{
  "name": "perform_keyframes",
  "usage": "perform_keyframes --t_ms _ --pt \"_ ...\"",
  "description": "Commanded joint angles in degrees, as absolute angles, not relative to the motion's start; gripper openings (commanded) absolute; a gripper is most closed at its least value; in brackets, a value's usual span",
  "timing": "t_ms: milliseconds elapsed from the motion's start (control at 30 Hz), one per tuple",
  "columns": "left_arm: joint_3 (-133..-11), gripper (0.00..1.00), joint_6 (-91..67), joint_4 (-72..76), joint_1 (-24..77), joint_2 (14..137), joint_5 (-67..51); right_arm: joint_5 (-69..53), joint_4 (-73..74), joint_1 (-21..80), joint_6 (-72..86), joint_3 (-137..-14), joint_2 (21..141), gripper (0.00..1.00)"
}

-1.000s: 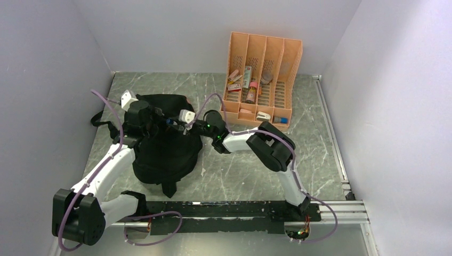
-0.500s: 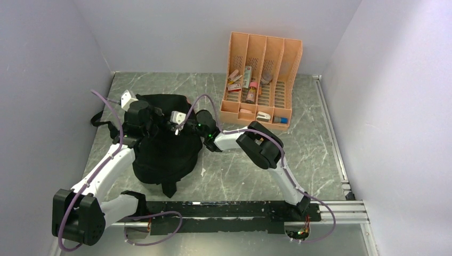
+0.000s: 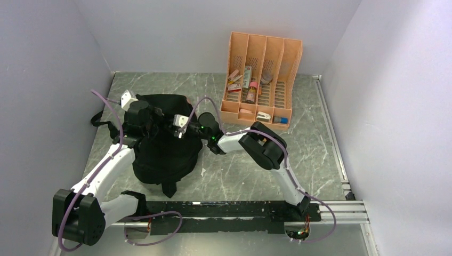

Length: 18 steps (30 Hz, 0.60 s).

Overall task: Pack the student bag
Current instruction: Place the personal item in the student bag.

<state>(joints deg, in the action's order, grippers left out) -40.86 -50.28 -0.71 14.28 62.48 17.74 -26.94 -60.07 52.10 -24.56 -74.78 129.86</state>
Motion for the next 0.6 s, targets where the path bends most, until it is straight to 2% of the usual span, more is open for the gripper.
perform_keyframes --t_ms 0,233,367,467,567 --pt "-41.6 0.05 -49.6 4.1 14.4 60.7 15.8 -26.1 -63.8 52.1 -23.1 -70.0 123.3 0.43" --pt "-41.9 0.05 -49.3 3.7 14.7 60.7 16.2 -21.6 -64.1 52.2 -17.0 -54.7 108.9 0.43" --pt "-41.9 0.05 -49.3 3.8 14.8 60.7 16.3 -12.7 -60.4 52.1 -15.3 -44.3 98.3 0.44" --pt "-42.0 0.05 -49.4 3.8 14.8 61.0 16.0 -4.8 -51.3 52.2 -14.3 -39.6 89.5 0.44" --pt "-42.0 0.05 -49.4 3.5 14.8 61.1 16.1 5.3 -32.3 51.6 -7.3 -42.1 83.5 0.45"
